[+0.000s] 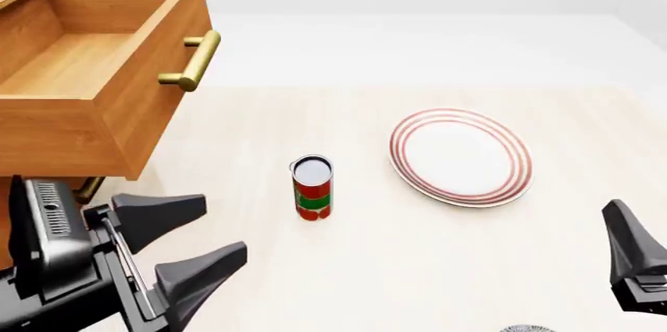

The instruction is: Put the bowl in the top drawer of the cabinet.

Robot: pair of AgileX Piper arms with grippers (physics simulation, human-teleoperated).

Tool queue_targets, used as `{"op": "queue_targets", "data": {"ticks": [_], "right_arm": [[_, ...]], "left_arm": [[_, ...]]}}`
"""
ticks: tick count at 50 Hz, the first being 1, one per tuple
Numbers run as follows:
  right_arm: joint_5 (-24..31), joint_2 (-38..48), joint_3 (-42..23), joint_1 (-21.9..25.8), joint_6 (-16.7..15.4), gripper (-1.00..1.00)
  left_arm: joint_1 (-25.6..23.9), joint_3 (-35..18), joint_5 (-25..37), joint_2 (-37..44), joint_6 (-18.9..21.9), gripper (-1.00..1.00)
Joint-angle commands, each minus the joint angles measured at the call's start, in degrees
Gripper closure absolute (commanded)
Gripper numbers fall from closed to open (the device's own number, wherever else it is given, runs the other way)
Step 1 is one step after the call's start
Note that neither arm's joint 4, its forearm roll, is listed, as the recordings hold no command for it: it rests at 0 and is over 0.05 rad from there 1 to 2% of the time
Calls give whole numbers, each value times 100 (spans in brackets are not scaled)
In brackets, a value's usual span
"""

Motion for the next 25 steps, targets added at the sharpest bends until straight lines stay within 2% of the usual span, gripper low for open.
{"op": "queue_targets", "data": {"ticks": [1, 9, 25], "right_arm": [[0, 0, 0, 0, -1, -100], [0, -1, 0, 1, 0, -100], [0, 0, 0, -1, -1, -100]], "left_arm": [[-341, -185, -389, 868, -116, -100], [-609, -373, -460, 1210, -164, -100], [-845, -620, -549, 1628, -176, -100]]}}
